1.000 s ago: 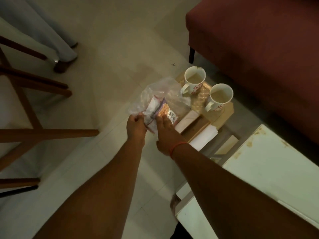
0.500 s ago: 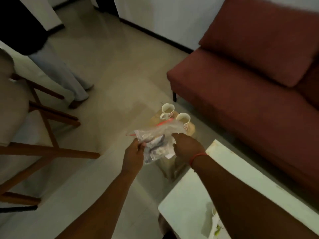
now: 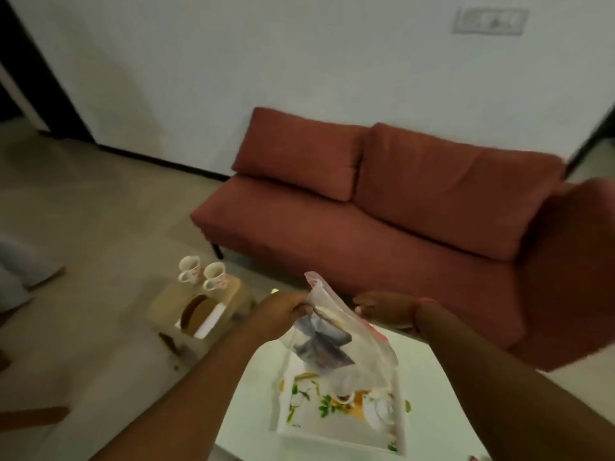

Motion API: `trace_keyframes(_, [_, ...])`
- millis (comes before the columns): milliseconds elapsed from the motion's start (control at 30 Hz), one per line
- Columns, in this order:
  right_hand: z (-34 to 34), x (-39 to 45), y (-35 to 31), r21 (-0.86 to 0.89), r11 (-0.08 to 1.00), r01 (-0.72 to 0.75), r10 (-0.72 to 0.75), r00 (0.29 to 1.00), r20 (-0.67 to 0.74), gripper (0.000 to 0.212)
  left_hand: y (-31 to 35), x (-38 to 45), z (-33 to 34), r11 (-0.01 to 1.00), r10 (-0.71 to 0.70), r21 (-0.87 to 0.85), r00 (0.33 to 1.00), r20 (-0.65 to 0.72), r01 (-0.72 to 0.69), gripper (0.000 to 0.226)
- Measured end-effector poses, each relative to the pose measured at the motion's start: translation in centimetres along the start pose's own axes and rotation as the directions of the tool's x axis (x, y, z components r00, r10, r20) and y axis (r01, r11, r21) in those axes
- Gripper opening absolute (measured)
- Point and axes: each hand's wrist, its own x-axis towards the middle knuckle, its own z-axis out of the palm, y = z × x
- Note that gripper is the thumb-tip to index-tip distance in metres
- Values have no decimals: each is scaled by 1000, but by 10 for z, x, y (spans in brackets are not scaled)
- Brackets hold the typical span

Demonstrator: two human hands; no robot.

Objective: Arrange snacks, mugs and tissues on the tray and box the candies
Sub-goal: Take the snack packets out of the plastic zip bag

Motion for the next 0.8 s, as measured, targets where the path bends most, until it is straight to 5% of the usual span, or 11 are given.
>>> trace_keyframes(100, [5,-70,42,373,920,-123,79,988,129,28,56,20,12,995,100,8,990,98,-102,17])
trace_keyframes(200, [15,-114,78,580,792,-188,167,982,91,23,95,35,16,984,174,-6,967,187,-176,18])
trace_keyframes(333, [29,-154,90,756,648,-91,139,990,0,11,128,52,18,979,201,-69,951,235,-190,19])
trace_keyframes(500, [34,-186,77,885,428,185,210,931,-297,9,130,66,7,973,232,-84,940,249,-217,19])
trace_keyframes(667, [22,-187,38,770,509,385,213,810,-546,14,104,75,-13,987,134,67,976,171,-147,16])
trace_keyframes(800, [11,-161,-3,630,660,410,255,666,-701,18,98,73,-19,988,33,-147,992,-121,-50,14])
